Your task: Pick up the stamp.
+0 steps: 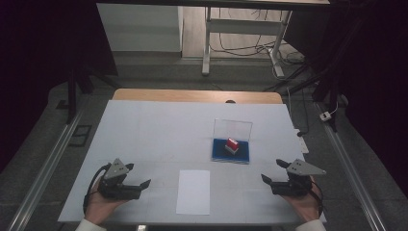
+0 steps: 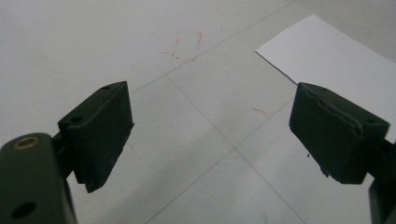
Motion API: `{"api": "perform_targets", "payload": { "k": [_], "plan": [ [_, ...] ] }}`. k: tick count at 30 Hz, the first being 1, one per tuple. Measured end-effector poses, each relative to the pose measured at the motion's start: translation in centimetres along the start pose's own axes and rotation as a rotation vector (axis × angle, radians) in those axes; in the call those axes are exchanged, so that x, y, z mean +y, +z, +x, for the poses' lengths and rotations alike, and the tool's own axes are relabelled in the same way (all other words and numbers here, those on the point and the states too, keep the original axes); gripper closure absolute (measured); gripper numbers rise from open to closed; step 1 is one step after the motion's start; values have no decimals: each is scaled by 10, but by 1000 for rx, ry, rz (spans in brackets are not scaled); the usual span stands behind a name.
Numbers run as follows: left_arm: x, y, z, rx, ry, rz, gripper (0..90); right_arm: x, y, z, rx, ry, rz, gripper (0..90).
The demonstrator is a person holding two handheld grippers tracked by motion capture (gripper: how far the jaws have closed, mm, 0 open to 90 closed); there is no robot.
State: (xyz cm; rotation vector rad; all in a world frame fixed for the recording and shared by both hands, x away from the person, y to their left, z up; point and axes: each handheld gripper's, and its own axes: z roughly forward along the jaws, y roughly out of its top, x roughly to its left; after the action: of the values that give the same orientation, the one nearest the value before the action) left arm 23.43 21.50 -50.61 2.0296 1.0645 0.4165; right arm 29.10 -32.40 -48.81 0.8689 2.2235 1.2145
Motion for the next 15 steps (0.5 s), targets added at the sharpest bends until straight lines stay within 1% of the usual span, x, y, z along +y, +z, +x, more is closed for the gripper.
{"api": "perform_targets", "payload": {
  "k": [9,11,15],
  "plan": [
    [0,-1,3,-4,-9,-5,144,0,1,2,11,-16,14,215],
    [0,-1,3,-1,-11,-2,145,1,1,4,14,-31,21,228],
    [-1,-2,3,0,-11,-1,145,4,1,8,19,-38,21,241]
  ]
}}
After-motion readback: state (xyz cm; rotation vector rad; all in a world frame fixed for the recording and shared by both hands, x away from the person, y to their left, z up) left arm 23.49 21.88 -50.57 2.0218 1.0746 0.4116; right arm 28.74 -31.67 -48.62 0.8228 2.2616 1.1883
